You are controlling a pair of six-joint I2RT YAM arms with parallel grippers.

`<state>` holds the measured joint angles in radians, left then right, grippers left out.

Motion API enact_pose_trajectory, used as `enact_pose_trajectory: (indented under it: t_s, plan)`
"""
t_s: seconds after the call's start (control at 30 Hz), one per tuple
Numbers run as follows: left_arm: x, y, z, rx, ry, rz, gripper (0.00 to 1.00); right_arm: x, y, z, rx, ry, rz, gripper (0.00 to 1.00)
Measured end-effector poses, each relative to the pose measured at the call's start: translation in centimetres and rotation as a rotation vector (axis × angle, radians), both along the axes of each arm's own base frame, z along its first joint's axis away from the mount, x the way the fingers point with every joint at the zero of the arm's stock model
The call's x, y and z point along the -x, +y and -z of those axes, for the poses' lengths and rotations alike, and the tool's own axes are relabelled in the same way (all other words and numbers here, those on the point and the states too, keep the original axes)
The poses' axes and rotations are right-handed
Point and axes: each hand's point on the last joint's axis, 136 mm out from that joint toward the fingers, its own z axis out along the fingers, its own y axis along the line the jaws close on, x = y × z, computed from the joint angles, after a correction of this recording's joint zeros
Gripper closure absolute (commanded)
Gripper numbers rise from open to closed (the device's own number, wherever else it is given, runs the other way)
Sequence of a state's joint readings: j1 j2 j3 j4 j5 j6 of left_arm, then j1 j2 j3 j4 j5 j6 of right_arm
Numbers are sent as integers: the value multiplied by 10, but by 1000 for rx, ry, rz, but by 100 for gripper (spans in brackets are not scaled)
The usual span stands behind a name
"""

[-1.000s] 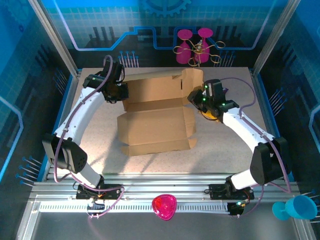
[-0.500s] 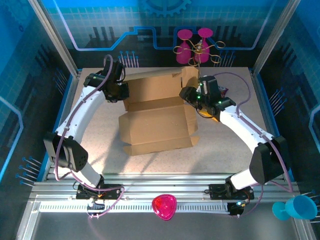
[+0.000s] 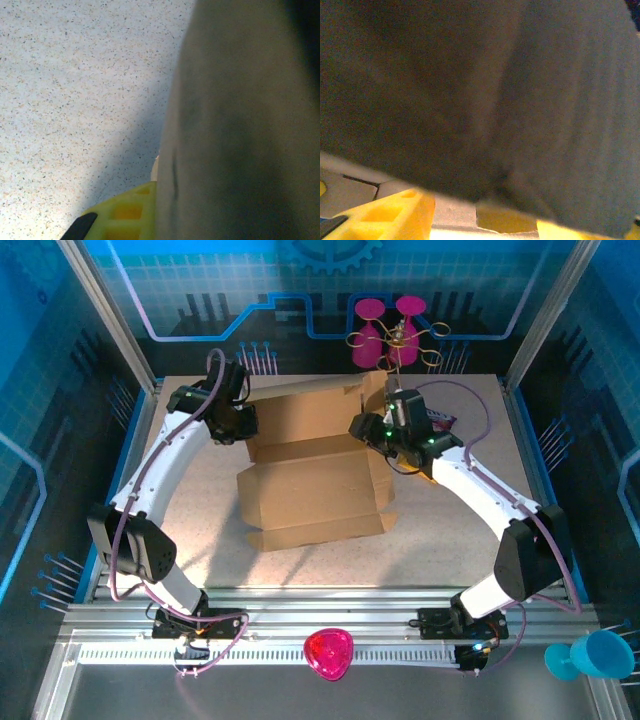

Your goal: Fold the paper box

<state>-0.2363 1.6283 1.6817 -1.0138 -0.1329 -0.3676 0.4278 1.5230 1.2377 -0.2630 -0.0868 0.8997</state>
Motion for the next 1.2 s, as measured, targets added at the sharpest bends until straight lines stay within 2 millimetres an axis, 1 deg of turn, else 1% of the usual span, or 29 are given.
enact_pose_trajectory:
  t_s: [0.07,0.17,0.2,0.27,0.3,0.37,0.47,0.53,0.6,0.7,0.77,0.87,0.93,1.03,1.07,1.13,1.2]
  plan:
    - [0,0,0,0,0,0,100,-1,1,-1,3,-2,-4,45]
    - [0,0,-1,1,-1,0,100,-3,4,4,13,7,-13,48]
    - [-1,0,-1,1,-1,0,100,-3,6,6,17,11,-17,50]
    - [-1,0,-2,1,-2,0,100,-5,8,12,31,22,-27,60]
    - [-1,0,-2,0,-1,-1,100,-5,9,15,37,31,-32,62]
    - [-1,1,-2,0,0,-4,100,-7,12,21,52,48,-40,62]
    - [0,4,-1,-3,6,-10,100,-8,17,25,68,63,-57,55]
    - [1,5,-1,-4,9,-12,100,-7,22,26,78,68,-72,53]
    - [2,6,0,-5,14,-13,100,-5,25,26,91,72,-84,53]
    - [3,6,1,-6,19,-13,100,-3,25,28,112,80,-94,58]
    - [3,7,1,-5,20,-15,100,-2,24,29,121,85,-96,59]
    - [2,9,1,-2,21,-20,100,-1,24,30,126,85,-101,59]
    - [2,9,1,2,22,-21,100,-1,25,30,127,82,-104,55]
    - [2,9,2,11,25,-21,100,0,25,25,128,67,-114,50]
    - [3,9,2,13,27,-21,100,1,25,20,128,53,-119,49]
    - [3,9,3,23,30,-22,100,3,23,5,124,16,-126,46]
    - [1,8,3,38,28,-21,100,7,19,-20,101,-43,-135,45]
